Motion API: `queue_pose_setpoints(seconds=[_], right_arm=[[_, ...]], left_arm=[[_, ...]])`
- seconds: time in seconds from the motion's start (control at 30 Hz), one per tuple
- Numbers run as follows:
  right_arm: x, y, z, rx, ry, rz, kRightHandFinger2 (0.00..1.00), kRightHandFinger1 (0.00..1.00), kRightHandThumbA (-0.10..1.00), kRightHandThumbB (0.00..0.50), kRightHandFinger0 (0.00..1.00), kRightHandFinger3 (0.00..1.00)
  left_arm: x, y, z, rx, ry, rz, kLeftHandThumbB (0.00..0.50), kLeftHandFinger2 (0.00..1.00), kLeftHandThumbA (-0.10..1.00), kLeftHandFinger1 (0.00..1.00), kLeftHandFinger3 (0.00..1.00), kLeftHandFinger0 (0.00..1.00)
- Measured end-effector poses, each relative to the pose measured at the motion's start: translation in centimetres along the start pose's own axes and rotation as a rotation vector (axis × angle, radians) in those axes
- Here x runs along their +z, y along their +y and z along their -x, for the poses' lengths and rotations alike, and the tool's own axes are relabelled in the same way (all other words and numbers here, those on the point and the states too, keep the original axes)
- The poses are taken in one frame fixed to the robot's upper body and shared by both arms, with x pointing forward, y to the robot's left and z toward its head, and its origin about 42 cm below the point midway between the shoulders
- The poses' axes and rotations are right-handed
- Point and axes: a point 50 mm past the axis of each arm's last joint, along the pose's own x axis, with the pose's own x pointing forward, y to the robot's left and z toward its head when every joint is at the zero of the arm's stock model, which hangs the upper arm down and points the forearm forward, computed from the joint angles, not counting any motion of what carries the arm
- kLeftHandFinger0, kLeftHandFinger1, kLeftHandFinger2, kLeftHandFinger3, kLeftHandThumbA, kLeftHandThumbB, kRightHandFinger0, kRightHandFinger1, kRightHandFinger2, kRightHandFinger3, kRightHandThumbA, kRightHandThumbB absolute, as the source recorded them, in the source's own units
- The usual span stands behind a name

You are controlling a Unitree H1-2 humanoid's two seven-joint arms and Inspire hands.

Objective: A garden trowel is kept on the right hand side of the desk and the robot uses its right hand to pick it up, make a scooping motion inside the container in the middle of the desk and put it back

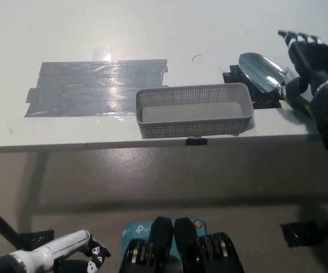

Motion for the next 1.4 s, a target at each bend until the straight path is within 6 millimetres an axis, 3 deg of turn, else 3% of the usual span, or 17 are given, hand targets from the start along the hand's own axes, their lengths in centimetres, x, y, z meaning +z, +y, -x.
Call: queue_pose_setpoints(seconds=[0.23, 0.43, 0.63, 0.87, 0.9, 0.97, 1.0, 1.07, 1.13, 1.23, 1.4], right_arm=[[-3.5, 3.3, -0.8, 0.12, 0.128, 0.011, 1.0, 1.0, 0.92, 0.354, 1.0, 1.0], [-5.0, 3.6, -1.2, 0.14, 0.175, -0.006, 1.0, 1.0, 0.95, 0.344, 1.0, 1.0], [-4.0, 3.9, -1.3, 0.147, 0.157, -0.026, 1.0, 1.0, 0.92, 0.338, 1.0, 1.0], [-1.6, 4.5, -1.5, 0.167, 0.106, -0.026, 1.0, 1.0, 0.81, 0.291, 1.0, 1.0], [-1.6, 4.5, -1.5, 0.168, 0.105, -0.024, 1.0, 1.0, 0.73, 0.262, 1.0, 1.0], [-1.5, 4.6, -1.5, 0.174, 0.102, -0.016, 1.0, 1.0, 0.7, 0.235, 1.0, 1.0], [-1.5, 4.6, -1.5, 0.178, 0.102, -0.014, 1.0, 1.0, 0.67, 0.191, 1.0, 1.0], [-1.5, 4.7, -1.5, 0.2, 0.105, -0.01, 1.0, 1.0, 0.62, 0.157, 1.0, 1.0], [-1.7, 4.7, -2.0, 0.257, 0.135, 0.019, 1.0, 1.0, 0.59, 0.166, 1.0, 1.0], [-2.0, 4.1, -2.6, 0.309, 0.175, 0.046, 1.0, 1.0, 0.54, 0.193, 1.0, 1.0], [-3.1, 4.4, -2.9, 0.356, 0.229, 0.053, 1.0, 1.0, 0.59, 0.181, 1.0, 1.0]], left_arm=[[-0.1, 0.1, 0.2, 0.008, 0.003, 0.013, 0.485, 0.74, 1.0, 0.7, 0.81, 0.86], [-0.2, 0.1, 0.3, 0.002, 0.009, 0.011, 0.5, 0.75, 1.0, 0.72, 0.81, 0.87], [-0.1, 0.0, 0.3, -0.004, 0.012, 0.002, 0.48, 0.75, 1.0, 0.72, 0.82, 0.88], [0.4, 0.0, 0.4, -0.005, 0.005, -0.013, 0.5, 0.76, 1.0, 0.73, 0.84, 0.87], [0.4, 0.0, 0.4, -0.005, 0.005, -0.014, 0.5, 0.77, 1.0, 0.73, 0.84, 0.86], [0.5, 0.1, 0.4, -0.006, 0.005, -0.016, 0.5, 0.76, 1.0, 0.73, 0.82, 0.85], [0.5, 0.1, 0.4, -0.005, 0.005, -0.017, 0.486, 0.76, 1.0, 0.73, 0.82, 0.85], [0.5, 0.2, 0.4, -0.001, 0.005, -0.019, 0.45, 0.77, 1.0, 0.73, 0.82, 0.86], [0.6, 0.3, 0.4, 0.009, 0.002, -0.015, 0.453, 0.75, 1.0, 0.73, 0.8, 0.86], [0.8, 0.5, 0.5, 0.017, -0.001, -0.015, 0.499, 0.76, 1.0, 0.73, 0.81, 0.86], [0.6, 0.7, 0.7, 0.018, 0.006, -0.014, 0.499, 0.75, 1.0, 0.73, 0.82, 0.86]])
